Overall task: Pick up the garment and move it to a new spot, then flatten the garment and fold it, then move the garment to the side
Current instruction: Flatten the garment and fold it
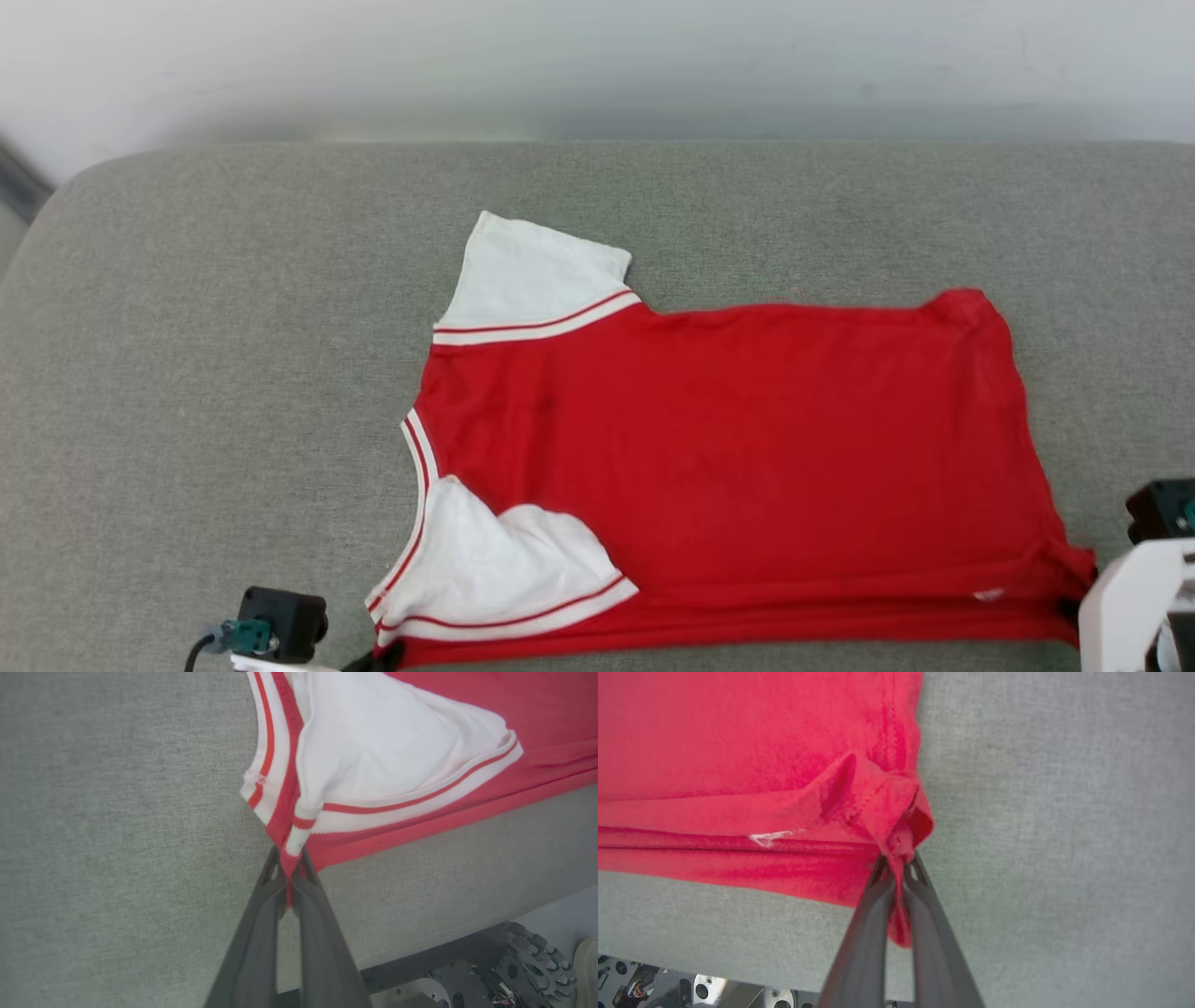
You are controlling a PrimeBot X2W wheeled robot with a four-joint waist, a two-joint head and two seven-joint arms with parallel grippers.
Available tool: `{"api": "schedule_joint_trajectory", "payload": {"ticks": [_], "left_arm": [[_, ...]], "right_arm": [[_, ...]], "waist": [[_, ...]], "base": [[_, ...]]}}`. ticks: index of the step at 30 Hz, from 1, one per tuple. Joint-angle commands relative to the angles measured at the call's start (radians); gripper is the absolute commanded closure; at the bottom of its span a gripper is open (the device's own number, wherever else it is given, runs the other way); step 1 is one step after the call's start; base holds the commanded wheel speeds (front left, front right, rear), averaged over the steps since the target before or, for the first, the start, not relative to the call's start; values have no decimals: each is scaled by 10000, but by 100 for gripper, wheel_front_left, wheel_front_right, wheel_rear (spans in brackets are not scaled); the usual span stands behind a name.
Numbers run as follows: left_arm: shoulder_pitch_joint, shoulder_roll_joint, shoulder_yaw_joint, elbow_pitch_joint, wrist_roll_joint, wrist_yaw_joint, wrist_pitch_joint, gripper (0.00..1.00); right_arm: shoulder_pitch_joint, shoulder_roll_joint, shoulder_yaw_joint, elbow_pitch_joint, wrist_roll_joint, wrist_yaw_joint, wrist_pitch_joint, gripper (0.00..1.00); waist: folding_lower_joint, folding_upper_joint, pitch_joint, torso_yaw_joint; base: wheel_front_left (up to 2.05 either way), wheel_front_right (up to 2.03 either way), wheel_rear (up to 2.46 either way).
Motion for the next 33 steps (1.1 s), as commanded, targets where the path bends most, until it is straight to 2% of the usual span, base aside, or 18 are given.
{"api": "schedule_joint_trajectory", "payload": {"ticks": [1, 4, 10, 11, 12, 13, 14, 20, 25, 30, 33], "left_arm": [[103, 97, 70, 47, -17, 64, 15, 100], [209, -2, -61, 95, -55, 47, 28, 100], [-30, -371, -395, 500, -31, -265, 69, 100], [-78, -429, -447, 577, -7, -299, 56, 100], [-102, -490, -476, 664, -13, -355, 25, 90], [-143, -502, -495, 743, 55, -402, -21, 19], [-201, -528, -488, 819, 81, -409, -82, 0], [-477, -632, -151, 951, 271, -448, -796, 0], [-759, -758, 438, 740, 583, -400, -2104, 0], [-1093, -988, 910, 623, 1327, -513, -4089, 0], [-1212, -1177, 1195, 658, 1886, -422, -4698, 0]], "right_arm": [[201, -137, -158, -101, -18, -21, 88, 100], [643, 21, -266, -355, 69, -21, 402, 100], [767, 384, -217, -258, 64, -19, 380, 100], [719, 410, -175, -188, 28, -17, 348, 93], [653, 427, -108, -143, -20, -17, 236, 62], [559, 448, -78, -89, -43, -17, 112, 0], [473, 471, -55, -34, -39, -16, -38, 0], [52, 374, 85, -60, 158, -14, -1076, 0], [-403, 297, 126, -372, 399, -14, -2219, 0], [-805, 401, 304, -767, 431, -14, -4085, 0], [-942, 599, 336, -935, 352, -14, -5377, 0]], "waist": [[0, 0, -8, -7], [0, 0, -12, -31], [0, 0, -1, -67], [0, 0, -3, -68], [0, 0, -17, -66], [0, 0, -36, -69], [0, 0, -54, -71], [0, 0, -277, -81], [0, 0, -488, -147], [0, 0, -627, -238], [0, 0, -661, -289]], "base": [[0, 0, 0], [0, 0, 0], [0, 0, 0], [0, 0, 0], [0, 0, 0], [0, 0, 0], [0, 0, 0], [0, 0, 0], [0, 0, 0], [0, 0, 0], [0, 0, 0]]}}
